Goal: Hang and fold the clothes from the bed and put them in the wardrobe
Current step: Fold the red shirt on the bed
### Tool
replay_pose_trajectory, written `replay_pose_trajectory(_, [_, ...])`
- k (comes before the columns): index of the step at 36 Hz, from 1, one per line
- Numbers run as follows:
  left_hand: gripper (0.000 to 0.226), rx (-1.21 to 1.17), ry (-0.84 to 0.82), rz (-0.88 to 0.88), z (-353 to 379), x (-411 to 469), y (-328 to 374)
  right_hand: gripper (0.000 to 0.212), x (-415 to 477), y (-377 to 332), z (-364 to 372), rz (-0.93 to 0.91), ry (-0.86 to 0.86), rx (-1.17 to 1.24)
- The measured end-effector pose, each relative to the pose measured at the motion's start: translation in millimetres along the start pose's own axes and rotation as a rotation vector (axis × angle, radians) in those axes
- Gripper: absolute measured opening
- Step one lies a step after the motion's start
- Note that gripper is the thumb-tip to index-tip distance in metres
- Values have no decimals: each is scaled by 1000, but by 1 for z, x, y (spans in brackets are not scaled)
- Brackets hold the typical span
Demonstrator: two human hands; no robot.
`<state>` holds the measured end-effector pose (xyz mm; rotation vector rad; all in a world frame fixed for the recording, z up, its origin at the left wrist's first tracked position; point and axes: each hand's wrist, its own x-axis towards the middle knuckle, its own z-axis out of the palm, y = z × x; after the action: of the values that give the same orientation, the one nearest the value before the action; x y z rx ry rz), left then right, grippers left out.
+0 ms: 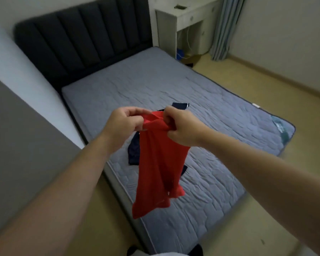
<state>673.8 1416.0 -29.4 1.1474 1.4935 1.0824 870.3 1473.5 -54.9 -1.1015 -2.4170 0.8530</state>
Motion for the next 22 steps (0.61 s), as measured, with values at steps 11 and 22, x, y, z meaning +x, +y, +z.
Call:
replay_pose_trajectory(11, [20,960,168,402,20,-82,-8,21,-94,-39,-53,-47,-335,-454])
replay_pose_trajectory(22, [47,836,30,374,68,-115,-26,32,-145,-25,-120,-74,-239,-597])
